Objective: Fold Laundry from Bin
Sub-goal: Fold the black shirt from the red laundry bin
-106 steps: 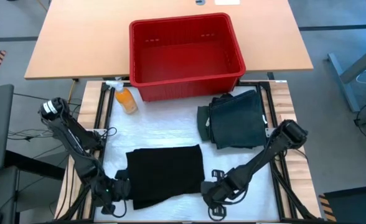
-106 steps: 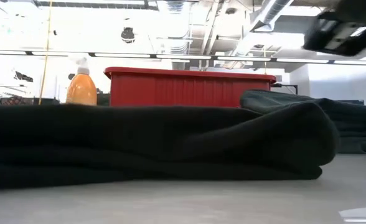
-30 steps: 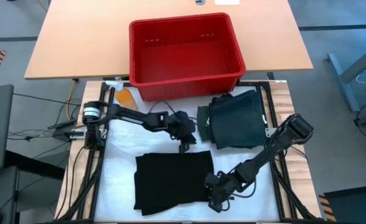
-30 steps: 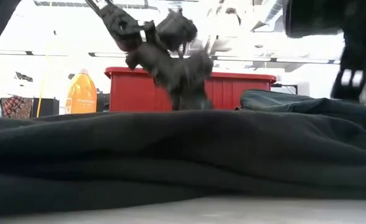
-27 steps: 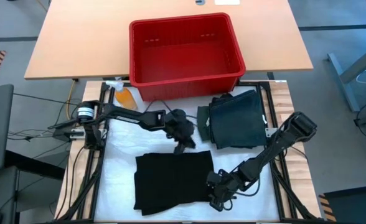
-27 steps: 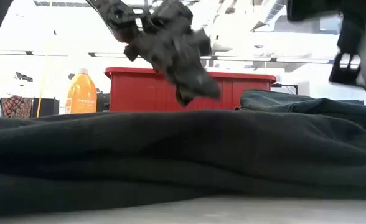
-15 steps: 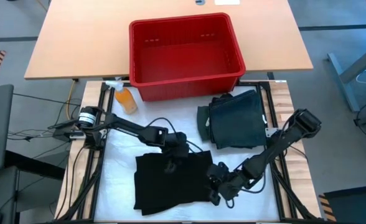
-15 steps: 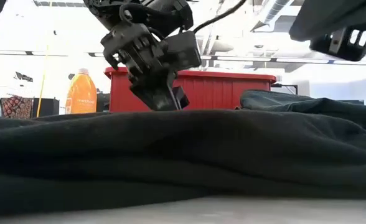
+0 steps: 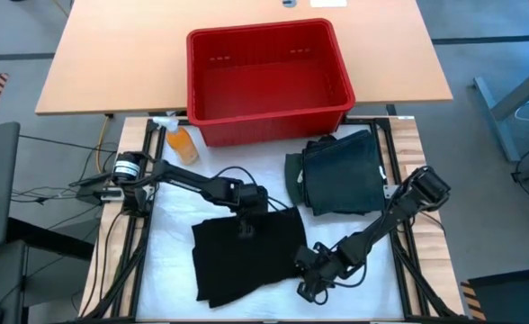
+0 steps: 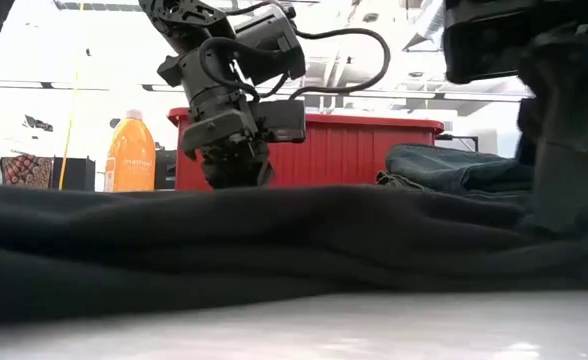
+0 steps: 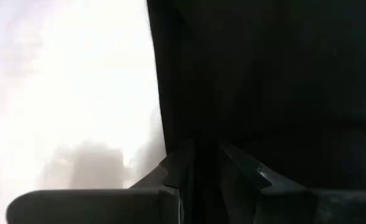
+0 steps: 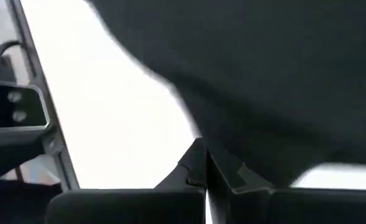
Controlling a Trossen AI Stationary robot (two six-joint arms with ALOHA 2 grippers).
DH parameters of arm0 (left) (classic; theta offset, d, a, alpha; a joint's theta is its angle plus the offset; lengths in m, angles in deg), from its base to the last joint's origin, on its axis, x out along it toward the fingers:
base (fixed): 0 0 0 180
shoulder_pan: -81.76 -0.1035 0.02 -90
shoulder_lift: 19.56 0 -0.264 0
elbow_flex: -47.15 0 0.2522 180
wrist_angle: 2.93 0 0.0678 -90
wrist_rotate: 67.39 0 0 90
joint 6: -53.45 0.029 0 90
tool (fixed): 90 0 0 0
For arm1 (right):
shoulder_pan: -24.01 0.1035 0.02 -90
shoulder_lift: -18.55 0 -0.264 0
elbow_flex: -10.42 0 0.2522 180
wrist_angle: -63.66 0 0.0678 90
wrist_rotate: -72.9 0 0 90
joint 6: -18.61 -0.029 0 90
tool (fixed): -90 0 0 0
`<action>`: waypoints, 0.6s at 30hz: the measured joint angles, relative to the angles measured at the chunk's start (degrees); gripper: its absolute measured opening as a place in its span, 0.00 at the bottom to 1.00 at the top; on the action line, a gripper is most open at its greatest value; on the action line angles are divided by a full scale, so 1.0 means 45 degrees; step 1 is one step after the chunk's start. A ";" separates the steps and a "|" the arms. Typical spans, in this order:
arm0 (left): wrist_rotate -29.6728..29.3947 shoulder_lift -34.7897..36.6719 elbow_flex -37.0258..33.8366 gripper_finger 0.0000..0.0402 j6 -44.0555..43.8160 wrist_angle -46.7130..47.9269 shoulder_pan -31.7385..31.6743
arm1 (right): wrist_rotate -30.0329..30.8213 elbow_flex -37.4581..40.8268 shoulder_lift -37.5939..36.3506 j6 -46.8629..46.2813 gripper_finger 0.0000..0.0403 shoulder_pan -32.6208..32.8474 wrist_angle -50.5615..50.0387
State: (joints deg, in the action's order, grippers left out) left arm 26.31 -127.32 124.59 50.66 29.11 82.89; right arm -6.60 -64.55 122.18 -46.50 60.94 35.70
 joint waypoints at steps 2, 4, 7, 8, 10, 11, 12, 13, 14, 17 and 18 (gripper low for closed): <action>-0.0394 0.0198 -0.0005 0.15 -0.0075 0.0066 -0.0074 | -0.0042 0.0001 -0.0039 -0.0002 0.04 0.0061 0.0015; -0.0795 0.0466 -0.0014 0.15 -0.0090 0.0082 -0.0091 | -0.0055 0.0001 -0.0214 -0.0084 0.04 0.0056 -0.0051; -0.0880 0.1184 0.0048 0.15 0.0008 -0.0004 -0.0074 | 0.0325 0.0001 -0.0707 -0.0722 0.05 0.0036 0.0064; -0.0875 0.1485 0.0062 0.15 0.0030 -0.0021 -0.0005 | 0.0708 0.0001 -0.0990 -0.1038 0.05 0.0039 0.0005; -0.0839 0.2098 0.0062 0.15 0.0030 -0.0101 0.0165 | 0.1763 -0.0011 -0.1696 -0.1810 0.07 0.0042 -0.0171; -0.0800 0.2372 0.0021 0.15 -0.0002 -0.0075 0.0280 | 0.2491 -0.0013 -0.2059 -0.2389 0.09 0.0079 -0.0582; -0.0658 0.2608 -0.0009 0.15 -0.0091 -0.0115 0.0419 | 0.3186 -0.0013 -0.2404 -0.3077 0.11 0.0151 -0.1194; -0.0391 0.2845 -0.0038 0.15 -0.0163 -0.0227 0.0595 | 0.3799 -0.0010 -0.2754 -0.3732 0.13 0.0203 -0.1855; -0.0046 0.3030 -0.0090 0.15 -0.0209 -0.0324 0.0811 | 0.4217 -0.0007 -0.3048 -0.4247 0.15 0.0213 -0.2459; 0.0693 0.3282 -0.0553 0.15 -0.0605 -0.1275 0.1570 | 0.4494 0.0128 -0.3834 -0.4295 0.22 0.0183 -0.3331; 0.0701 0.3278 -0.0814 0.15 -0.0868 -0.1600 0.1827 | 0.4482 0.0181 -0.3972 -0.4266 0.24 0.0080 -0.3612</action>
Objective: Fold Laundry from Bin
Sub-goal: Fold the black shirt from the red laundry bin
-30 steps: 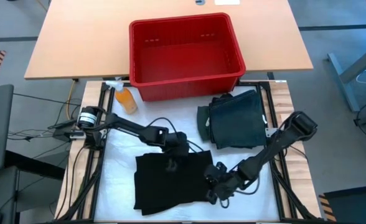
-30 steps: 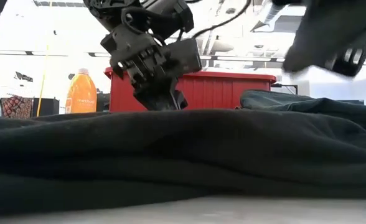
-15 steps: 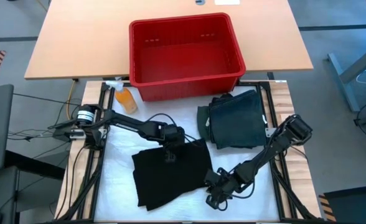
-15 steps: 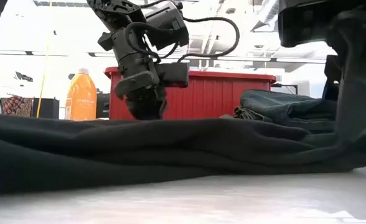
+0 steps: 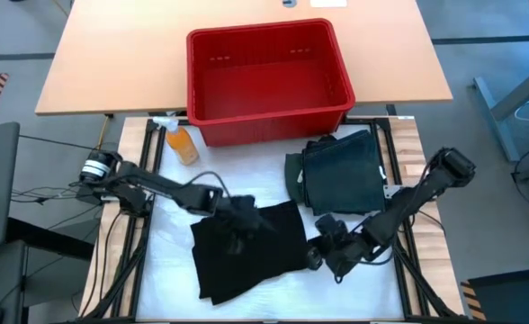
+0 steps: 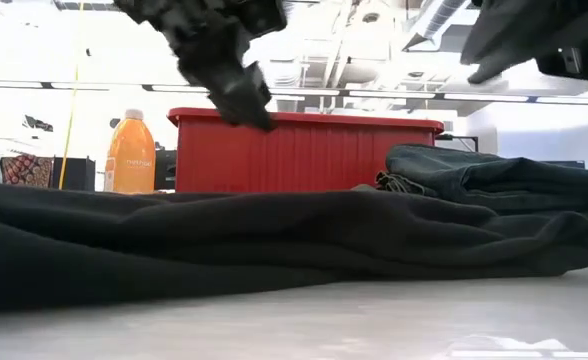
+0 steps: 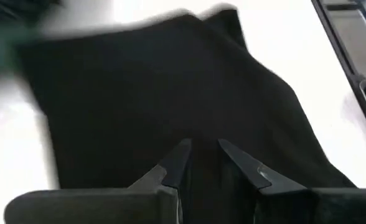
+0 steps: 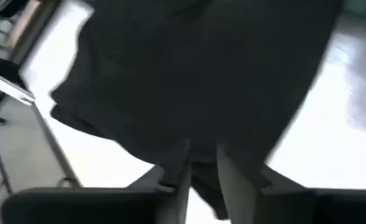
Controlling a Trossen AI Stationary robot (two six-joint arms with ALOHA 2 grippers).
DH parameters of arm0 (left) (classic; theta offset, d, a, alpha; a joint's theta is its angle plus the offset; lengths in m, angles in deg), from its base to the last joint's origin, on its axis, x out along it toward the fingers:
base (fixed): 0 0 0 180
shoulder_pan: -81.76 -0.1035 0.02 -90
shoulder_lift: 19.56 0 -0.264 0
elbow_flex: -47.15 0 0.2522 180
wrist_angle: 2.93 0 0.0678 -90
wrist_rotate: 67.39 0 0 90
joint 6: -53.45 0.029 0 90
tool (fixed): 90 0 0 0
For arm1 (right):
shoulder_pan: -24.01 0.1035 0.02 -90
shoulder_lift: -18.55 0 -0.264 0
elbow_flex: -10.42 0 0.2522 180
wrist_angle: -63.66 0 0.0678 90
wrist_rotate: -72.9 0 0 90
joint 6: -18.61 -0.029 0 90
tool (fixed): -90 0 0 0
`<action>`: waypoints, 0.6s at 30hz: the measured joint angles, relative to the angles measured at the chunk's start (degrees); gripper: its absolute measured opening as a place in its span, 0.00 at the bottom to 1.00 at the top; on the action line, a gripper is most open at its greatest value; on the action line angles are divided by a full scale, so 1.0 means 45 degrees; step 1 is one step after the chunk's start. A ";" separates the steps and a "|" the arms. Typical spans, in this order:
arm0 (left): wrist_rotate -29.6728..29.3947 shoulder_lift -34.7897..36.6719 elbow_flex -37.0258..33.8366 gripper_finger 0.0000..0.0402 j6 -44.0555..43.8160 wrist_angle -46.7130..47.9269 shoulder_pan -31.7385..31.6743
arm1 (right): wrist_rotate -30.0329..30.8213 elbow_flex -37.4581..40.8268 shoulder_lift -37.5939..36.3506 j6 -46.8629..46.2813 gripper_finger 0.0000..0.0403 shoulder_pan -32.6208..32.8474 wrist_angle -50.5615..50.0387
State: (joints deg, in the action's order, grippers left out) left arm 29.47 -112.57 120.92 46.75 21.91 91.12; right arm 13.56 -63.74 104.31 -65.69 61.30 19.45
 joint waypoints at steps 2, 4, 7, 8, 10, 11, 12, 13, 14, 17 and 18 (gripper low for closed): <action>-0.0234 -0.0041 -0.0546 0.15 -0.0695 -0.0579 0.0421 | -0.0351 0.0281 -0.0207 -0.0008 0.31 -0.0220 -0.0286; -0.0816 -0.0043 -0.1081 0.15 -0.1406 -0.1520 0.0738 | -0.0763 0.0822 -0.0313 -0.0275 0.38 -0.0528 -0.0081; -0.0944 -0.0039 -0.1570 0.16 -0.2048 -0.2130 0.1039 | -0.1562 0.1999 -0.0248 -0.0412 0.49 -0.1008 0.1413; -0.0794 -0.0039 -0.1652 0.18 -0.2224 -0.2181 0.1123 | -0.1782 0.2456 -0.0140 -0.0416 0.52 -0.1151 0.2174; -0.0580 -0.0032 -0.1816 0.20 -0.2479 -0.2397 0.1317 | -0.2117 0.3346 0.0085 -0.0402 0.58 -0.1452 0.3956; -0.0625 -0.0029 -0.1902 0.22 -0.2644 -0.2466 0.1409 | -0.2117 0.3713 0.0161 -0.0355 0.61 -0.1564 0.4854; -0.0710 -0.0032 -0.1975 0.24 -0.2806 -0.2396 0.1509 | -0.2091 0.3983 0.0175 -0.0318 0.63 -0.1634 0.5452; -0.0840 -0.0034 -0.2030 0.27 -0.2974 -0.2301 0.1588 | -0.1971 0.4170 0.0176 -0.0345 0.65 -0.1673 0.5717; -0.0945 -0.0034 -0.2078 0.29 -0.3115 -0.2305 0.1656 | -0.1750 0.4310 0.0173 -0.0490 0.66 -0.1678 0.5726; -0.1353 -0.0034 -0.2086 0.36 -0.3477 -0.2297 0.1863 | -0.1378 0.4593 0.0183 -0.0910 0.67 -0.1664 0.5435; -0.1427 -0.0034 -0.2086 0.38 -0.3575 -0.2228 0.1924 | -0.1377 0.4621 0.0183 -0.0929 0.67 -0.1664 0.5397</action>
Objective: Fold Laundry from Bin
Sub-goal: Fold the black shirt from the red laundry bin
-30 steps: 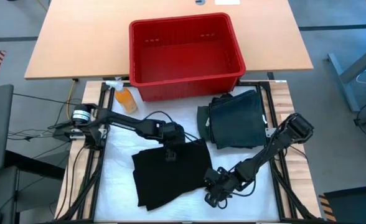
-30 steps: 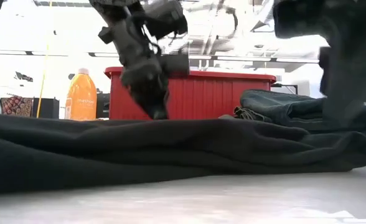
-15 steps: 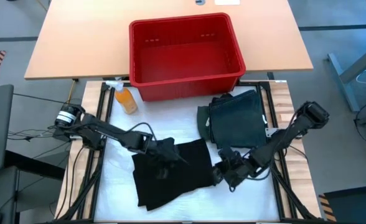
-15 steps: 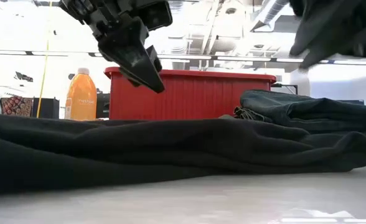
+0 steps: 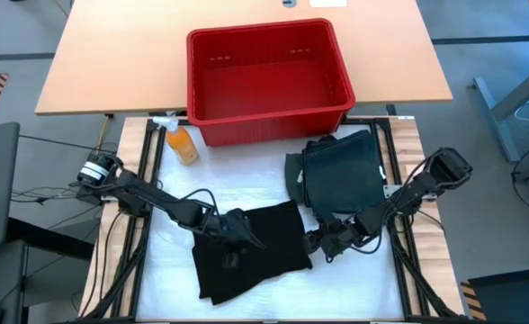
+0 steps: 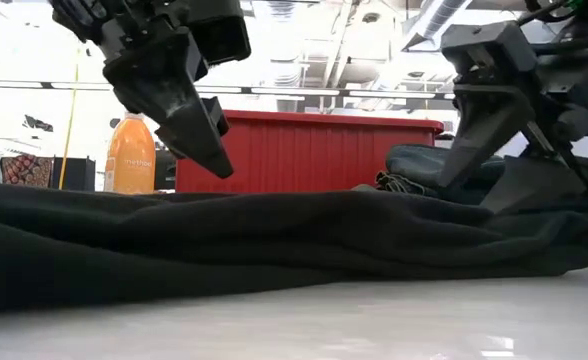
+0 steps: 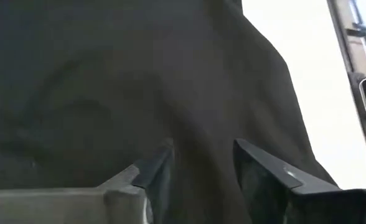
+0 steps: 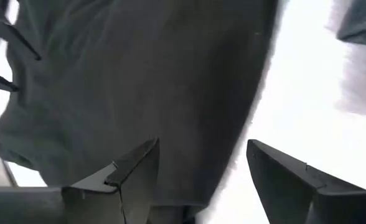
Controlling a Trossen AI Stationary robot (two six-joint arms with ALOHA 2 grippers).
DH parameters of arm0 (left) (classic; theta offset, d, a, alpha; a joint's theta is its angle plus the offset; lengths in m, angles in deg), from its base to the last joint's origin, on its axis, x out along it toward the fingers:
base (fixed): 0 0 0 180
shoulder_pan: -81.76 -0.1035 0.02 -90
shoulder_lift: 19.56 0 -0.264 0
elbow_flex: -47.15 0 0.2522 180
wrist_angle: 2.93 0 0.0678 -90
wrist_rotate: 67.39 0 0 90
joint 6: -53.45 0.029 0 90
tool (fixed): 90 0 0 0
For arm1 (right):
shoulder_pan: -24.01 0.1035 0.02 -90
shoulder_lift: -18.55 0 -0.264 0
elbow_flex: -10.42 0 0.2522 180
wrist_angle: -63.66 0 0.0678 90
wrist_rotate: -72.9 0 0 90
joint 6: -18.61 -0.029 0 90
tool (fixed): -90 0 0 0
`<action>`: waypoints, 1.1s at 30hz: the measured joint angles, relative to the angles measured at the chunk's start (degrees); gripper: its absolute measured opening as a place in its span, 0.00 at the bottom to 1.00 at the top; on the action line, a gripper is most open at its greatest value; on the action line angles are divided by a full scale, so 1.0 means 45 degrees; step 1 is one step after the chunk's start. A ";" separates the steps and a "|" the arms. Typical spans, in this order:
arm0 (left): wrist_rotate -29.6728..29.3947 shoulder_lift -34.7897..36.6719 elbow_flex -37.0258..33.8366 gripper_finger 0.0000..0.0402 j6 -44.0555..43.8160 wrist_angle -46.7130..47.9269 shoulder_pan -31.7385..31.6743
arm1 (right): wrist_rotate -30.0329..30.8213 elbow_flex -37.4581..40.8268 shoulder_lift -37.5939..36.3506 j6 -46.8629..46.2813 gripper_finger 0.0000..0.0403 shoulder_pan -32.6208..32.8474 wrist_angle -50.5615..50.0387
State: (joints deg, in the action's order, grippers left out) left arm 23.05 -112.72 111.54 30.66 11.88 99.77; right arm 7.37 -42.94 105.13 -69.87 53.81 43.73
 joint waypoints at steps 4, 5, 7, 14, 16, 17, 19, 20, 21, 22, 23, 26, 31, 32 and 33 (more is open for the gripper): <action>-0.0385 0.0000 0.0000 0.44 -0.0180 0.0387 0.0117 | -0.0015 0.0032 0.0249 0.0055 0.67 0.0010 0.0434; -0.0420 0.0000 0.0000 0.44 -0.0188 0.0466 0.0122 | -0.0021 0.0032 0.0415 0.0129 0.67 0.0010 0.0555; -0.0448 -0.0048 0.0005 0.45 -0.0207 0.0497 0.0117 | -0.0116 0.0032 0.0832 0.0148 0.67 -0.0052 0.0846; -0.0406 -0.0151 0.0005 0.45 -0.0426 0.0625 0.0131 | 0.0979 0.0047 0.2648 0.0504 0.65 0.0179 0.4039; -0.0477 -0.0151 0.0009 0.45 -0.0426 0.0665 0.0127 | 0.1259 0.0009 0.2884 0.0852 0.60 0.0146 0.4878; -0.0537 -0.0151 0.0010 0.45 -0.0429 0.0784 0.0127 | 0.1301 -0.0108 0.2941 0.1003 0.55 0.0085 0.4945; -0.0551 -0.0155 0.0005 0.45 -0.0426 0.0965 0.0127 | 0.1278 -0.0248 0.2940 0.1358 0.41 -0.0014 0.4819; -0.0557 -0.0155 0.0006 0.45 -0.0421 0.0972 0.0127 | 0.1252 -0.0277 0.2934 0.1555 0.32 -0.0050 0.4763; -0.0561 -0.0153 0.0010 0.45 -0.0377 0.0969 0.0127 | 0.1212 -0.0298 0.2901 0.1695 0.23 -0.0088 0.4753; -0.0576 -0.0155 0.0010 0.45 -0.0338 0.0992 0.0127 | 0.1195 -0.0298 0.2843 0.1742 0.13 -0.0088 0.4693; -0.0590 -0.0155 0.0010 0.45 -0.0324 0.0977 0.0127 | 0.1190 -0.0294 0.2685 0.1786 0.08 -0.0069 0.4555; -0.0593 -0.0189 0.0010 0.45 -0.0289 0.0721 0.0127 | 0.1190 -0.0310 0.1961 0.1874 0.08 0.0070 0.4206; -0.0645 -0.1468 0.0014 0.45 -0.0076 -0.1764 0.0062 | 0.1109 -0.0800 0.0112 0.2387 0.07 0.0603 0.1769; -0.0609 -0.1861 0.0051 0.45 -0.0173 -0.2466 0.0019 | 0.1109 -0.1027 -0.0343 0.2426 0.07 0.0745 0.1020; -0.0618 -0.2226 0.0044 0.45 -0.0313 -0.2958 -0.0018 | 0.1104 -0.1291 -0.0722 0.2442 0.07 0.0865 0.0166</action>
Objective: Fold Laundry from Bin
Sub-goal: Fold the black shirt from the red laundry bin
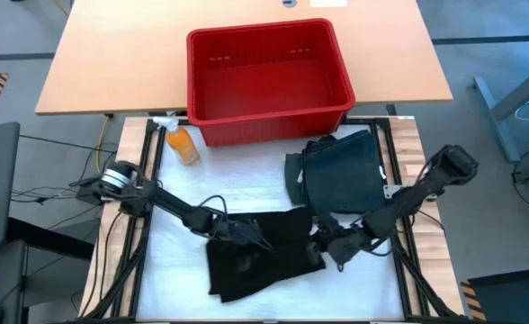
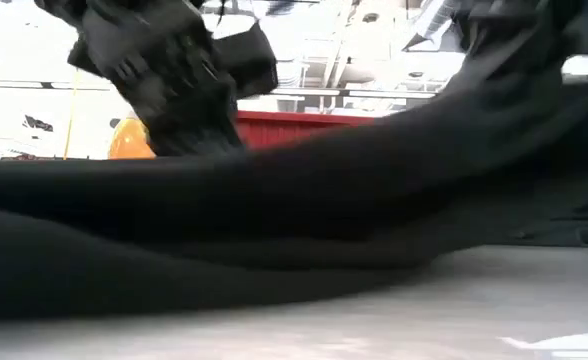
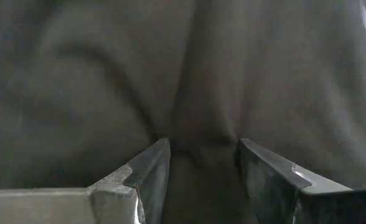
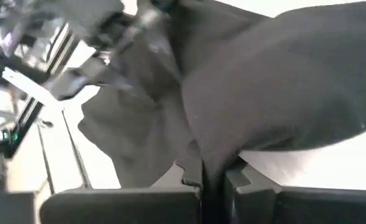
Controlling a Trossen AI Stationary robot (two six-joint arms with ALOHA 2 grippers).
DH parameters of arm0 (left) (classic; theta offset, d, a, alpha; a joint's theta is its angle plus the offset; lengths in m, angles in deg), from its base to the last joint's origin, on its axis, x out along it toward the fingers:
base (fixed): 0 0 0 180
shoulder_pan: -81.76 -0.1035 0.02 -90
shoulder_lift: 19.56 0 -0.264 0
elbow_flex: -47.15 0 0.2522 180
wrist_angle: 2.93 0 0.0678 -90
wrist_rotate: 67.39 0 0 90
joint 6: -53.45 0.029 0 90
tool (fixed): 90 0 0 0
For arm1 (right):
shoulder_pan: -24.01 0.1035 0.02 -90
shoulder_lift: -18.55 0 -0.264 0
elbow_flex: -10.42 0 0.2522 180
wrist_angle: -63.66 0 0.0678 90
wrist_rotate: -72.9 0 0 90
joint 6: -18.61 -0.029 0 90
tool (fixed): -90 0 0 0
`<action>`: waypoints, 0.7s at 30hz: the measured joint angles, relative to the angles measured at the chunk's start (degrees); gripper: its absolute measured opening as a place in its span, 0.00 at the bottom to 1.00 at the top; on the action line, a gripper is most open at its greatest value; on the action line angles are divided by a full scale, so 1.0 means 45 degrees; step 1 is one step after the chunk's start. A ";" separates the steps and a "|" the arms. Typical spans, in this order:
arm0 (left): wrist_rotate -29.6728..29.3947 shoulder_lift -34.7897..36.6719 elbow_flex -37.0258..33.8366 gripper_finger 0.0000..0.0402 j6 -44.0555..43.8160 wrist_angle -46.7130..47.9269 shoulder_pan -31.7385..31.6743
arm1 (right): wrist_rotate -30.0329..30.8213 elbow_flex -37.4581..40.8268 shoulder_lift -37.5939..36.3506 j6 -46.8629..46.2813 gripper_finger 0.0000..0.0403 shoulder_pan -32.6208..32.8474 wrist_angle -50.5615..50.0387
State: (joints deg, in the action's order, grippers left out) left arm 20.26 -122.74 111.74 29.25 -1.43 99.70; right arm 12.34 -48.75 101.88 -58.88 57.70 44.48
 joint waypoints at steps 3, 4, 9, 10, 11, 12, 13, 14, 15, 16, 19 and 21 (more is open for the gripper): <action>0.0004 -0.1216 0.0265 0.45 -0.0422 -0.1613 -0.0210 | -0.0123 -0.0866 -0.1059 0.0131 0.07 0.0366 -0.2500; 0.0130 -0.1548 0.0409 0.45 -0.0492 -0.1895 -0.0298 | -0.0219 -0.1197 -0.1330 0.0282 0.07 0.0436 -0.3153; 0.1274 -0.3031 0.1837 0.45 -0.0450 -0.2954 -0.0801 | -0.0556 -0.3028 -0.2110 0.1382 0.08 0.0653 -0.4857; 0.1515 -0.3295 0.2269 0.45 -0.0363 -0.3018 -0.0905 | -0.0651 -0.3375 -0.2106 0.1649 0.08 0.0635 -0.4949; 0.1753 -0.3518 0.2651 0.45 -0.0288 -0.2990 -0.0993 | -0.0689 -0.3722 -0.2031 0.1931 0.08 0.0561 -0.5079; 0.1976 -0.3758 0.3099 0.45 -0.0158 -0.2949 -0.1084 | -0.0699 -0.4076 -0.1909 0.2222 0.08 0.0486 -0.5138; 0.2200 -0.3984 0.3541 0.45 -0.0078 -0.2929 -0.1192 | -0.0762 -0.4417 -0.1737 0.2492 0.08 0.0411 -0.5126; 0.2440 -0.4197 0.3969 0.45 -0.0028 -0.2828 -0.1286 | -0.0946 -0.4728 -0.1505 0.2751 0.08 0.0293 -0.5131; 0.2674 -0.4375 0.4362 0.45 -0.0015 -0.2598 -0.1375 | -0.1170 -0.4991 -0.1228 0.2957 0.08 0.0142 -0.5177; 0.2934 -0.4513 0.4742 0.45 -0.0007 -0.2310 -0.1481 | -0.1478 -0.5237 -0.0937 0.3138 0.08 -0.0014 -0.5179; 0.3611 -0.4804 0.5756 0.45 0.0427 -0.1206 -0.1764 | -0.2609 -0.5918 0.0118 0.3681 0.08 -0.0495 -0.5160; 0.4047 -0.4831 0.6221 0.45 0.0934 -0.0132 -0.1936 | -0.3250 -0.6341 0.0797 0.4099 0.08 -0.0796 -0.5122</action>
State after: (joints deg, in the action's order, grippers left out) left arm 38.48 -144.48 139.73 33.45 -2.02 90.99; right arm -2.29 -77.28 105.47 -40.44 54.12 21.43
